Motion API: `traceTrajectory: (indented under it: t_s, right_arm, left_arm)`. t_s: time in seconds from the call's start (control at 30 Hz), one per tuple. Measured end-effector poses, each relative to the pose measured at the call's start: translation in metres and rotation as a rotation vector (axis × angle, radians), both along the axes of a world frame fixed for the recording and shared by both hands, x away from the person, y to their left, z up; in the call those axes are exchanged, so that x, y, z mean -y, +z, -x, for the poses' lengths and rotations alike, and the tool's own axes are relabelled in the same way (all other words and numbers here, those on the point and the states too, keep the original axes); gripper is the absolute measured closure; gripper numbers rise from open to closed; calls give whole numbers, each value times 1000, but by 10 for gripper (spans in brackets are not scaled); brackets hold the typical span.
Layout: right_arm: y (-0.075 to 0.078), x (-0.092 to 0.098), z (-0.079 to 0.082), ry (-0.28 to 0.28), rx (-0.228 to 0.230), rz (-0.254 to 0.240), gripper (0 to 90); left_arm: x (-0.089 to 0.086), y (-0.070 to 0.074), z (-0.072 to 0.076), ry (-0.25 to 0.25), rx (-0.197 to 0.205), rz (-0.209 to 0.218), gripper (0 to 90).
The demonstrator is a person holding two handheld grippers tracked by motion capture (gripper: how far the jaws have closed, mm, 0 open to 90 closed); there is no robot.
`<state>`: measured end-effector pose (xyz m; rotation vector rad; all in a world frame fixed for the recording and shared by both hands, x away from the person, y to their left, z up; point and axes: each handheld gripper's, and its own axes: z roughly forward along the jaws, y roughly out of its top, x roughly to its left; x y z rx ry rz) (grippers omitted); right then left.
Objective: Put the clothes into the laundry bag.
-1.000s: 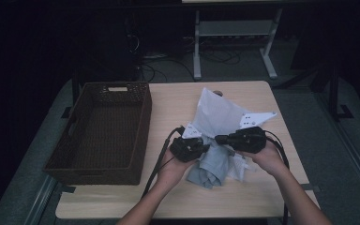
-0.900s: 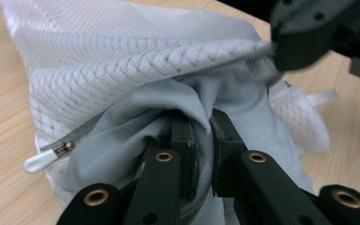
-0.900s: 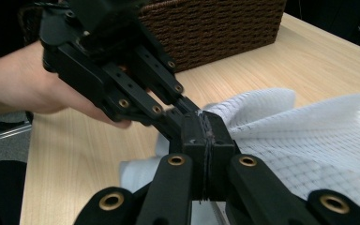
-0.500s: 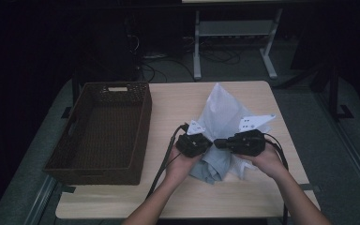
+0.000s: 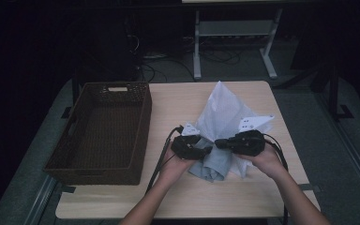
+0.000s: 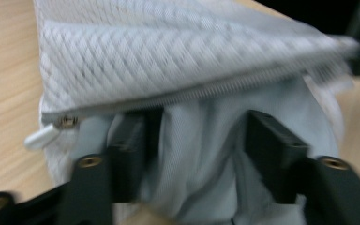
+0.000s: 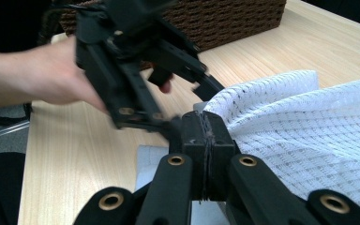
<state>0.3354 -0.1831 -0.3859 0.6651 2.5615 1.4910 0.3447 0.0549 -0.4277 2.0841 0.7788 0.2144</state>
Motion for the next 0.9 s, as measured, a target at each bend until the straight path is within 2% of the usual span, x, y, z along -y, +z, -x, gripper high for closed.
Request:
traceTrajectory:
  t_s: [0.1, 0.2, 0.33, 0.47, 0.6, 0.67, 0.77, 0.9]
  right_arm:
    - [0, 0, 0, -4, -1, 2, 892]
    - [-1, 1, -1, -7, 1, 7, 892]
    - [-1, 1, -1, -10, 2, 11, 891]
    - [-2, 1, -1, -10, 3, 15, 891]
    - [-3, 1, -1, -12, 1, 20, 890]
    - [-4, 1, -1, -12, 1, 26, 885]
    - [-6, 1, -1, -17, 2, 39, 879]
    - [-9, 4, -2, -36, 2, 50, 795]
  left_arm:
    - [-10, 2, 8, -6, -10, -7, 292]
    - [-19, 4, 17, -13, -27, -15, 259]
    - [-22, 6, 35, -66, -53, -25, 240]
    - [-16, 0, 50, -125, -72, -54, 242]
    - [-4, -11, 53, -177, -101, -86, 259]
    - [2, -15, 52, -195, -114, -90, 300]
    - [8, -20, 51, -202, -116, -98, 319]
    - [11, -26, 49, -203, -125, -107, 324]
